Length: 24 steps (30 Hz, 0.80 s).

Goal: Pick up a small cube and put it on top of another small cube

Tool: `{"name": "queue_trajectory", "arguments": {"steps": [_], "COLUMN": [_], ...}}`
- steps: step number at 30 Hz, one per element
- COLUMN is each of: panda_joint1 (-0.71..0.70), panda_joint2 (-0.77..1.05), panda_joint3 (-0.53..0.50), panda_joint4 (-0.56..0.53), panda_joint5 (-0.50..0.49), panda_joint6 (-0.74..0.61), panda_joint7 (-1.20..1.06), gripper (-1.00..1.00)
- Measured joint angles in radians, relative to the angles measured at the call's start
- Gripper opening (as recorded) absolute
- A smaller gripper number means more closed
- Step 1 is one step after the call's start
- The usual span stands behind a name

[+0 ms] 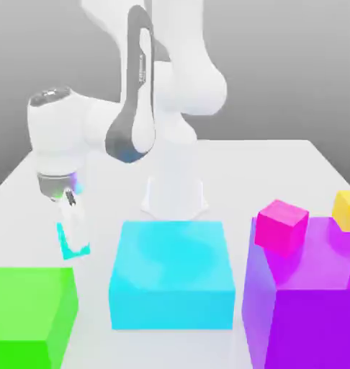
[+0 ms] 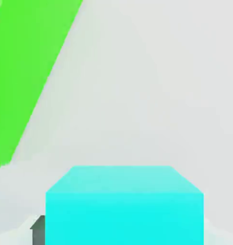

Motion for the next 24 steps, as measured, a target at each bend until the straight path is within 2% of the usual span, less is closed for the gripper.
{"name": "queue_trajectory", "arguments": {"steps": [16,20,21,24], "panda_joint1": [0.421,0.441,0.441,0.441], "panda_joint2": [-0.165,-0.122,-0.114,-0.114], "panda_joint3": [0.347,0.381,0.384,0.384], "panda_joint4": [0.532,0.474,0.461,0.461], "panda_joint5": [0.102,0.098,0.096,0.096], "panda_joint6": [-0.686,-0.585,-0.565,-0.565], "panda_joint7": [-0.188,-0.188,-0.187,-0.187], "gripper": [-1.00,-1.00,1.00,1.00]}}
